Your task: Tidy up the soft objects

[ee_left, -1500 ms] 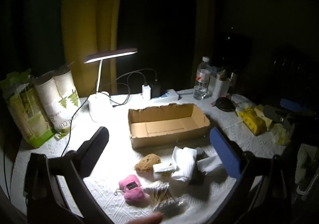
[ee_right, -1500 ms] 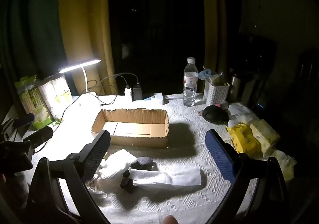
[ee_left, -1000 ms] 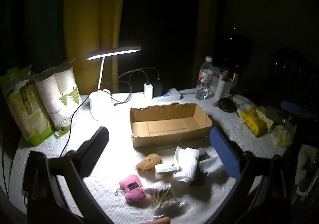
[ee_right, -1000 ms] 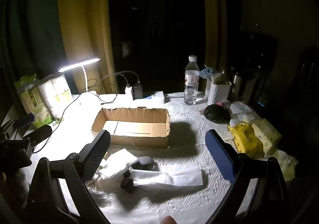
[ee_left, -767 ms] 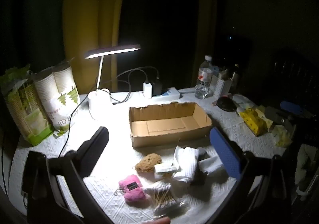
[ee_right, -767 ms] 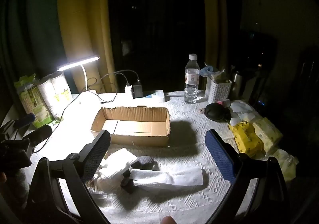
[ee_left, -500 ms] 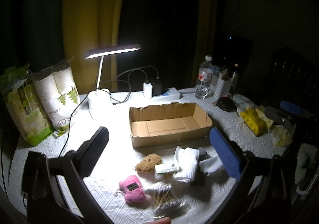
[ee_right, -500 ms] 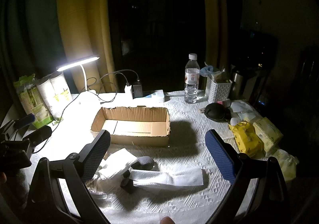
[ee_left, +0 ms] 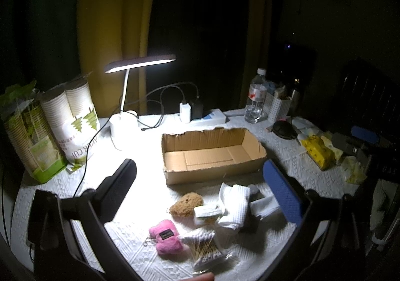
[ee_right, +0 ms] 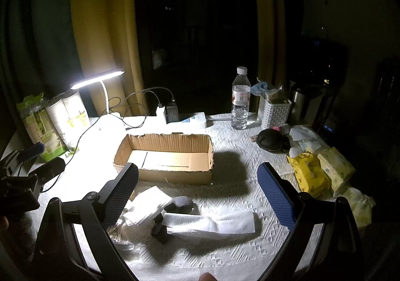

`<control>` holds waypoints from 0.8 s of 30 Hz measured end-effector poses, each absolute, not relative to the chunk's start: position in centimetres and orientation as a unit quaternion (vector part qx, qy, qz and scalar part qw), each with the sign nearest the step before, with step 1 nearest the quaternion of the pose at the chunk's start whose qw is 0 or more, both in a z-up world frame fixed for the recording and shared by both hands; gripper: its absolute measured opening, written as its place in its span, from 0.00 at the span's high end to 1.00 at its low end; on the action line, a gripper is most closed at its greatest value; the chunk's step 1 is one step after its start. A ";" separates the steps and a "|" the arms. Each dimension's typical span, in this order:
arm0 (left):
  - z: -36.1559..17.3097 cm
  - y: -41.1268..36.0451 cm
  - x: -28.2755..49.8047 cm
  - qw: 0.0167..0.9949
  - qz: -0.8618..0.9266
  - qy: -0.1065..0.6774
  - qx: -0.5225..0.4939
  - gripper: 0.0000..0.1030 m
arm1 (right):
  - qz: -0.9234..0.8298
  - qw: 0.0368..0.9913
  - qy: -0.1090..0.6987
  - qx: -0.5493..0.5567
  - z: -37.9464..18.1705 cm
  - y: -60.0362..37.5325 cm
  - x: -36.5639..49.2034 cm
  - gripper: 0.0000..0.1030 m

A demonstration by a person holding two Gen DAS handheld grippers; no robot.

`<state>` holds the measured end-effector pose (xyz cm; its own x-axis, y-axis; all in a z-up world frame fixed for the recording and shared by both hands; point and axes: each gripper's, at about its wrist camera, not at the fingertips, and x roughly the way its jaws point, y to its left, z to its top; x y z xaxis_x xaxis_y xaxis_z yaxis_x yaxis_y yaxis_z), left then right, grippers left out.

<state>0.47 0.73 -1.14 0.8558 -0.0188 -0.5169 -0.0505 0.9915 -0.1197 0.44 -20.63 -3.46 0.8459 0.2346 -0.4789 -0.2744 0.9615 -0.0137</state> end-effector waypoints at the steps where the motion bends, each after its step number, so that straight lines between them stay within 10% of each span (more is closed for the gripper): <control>1: -1.2 0.7 0.4 0.961 0.008 0.269 -0.064 0.01 | 0.133 0.960 0.244 -0.041 -3.4 -20.6 0.5 0.05; 24: -0.9 0.9 0.5 0.961 0.006 0.269 -0.066 0.01 | 0.133 0.960 0.245 -0.041 -4.0 -20.4 0.6 0.05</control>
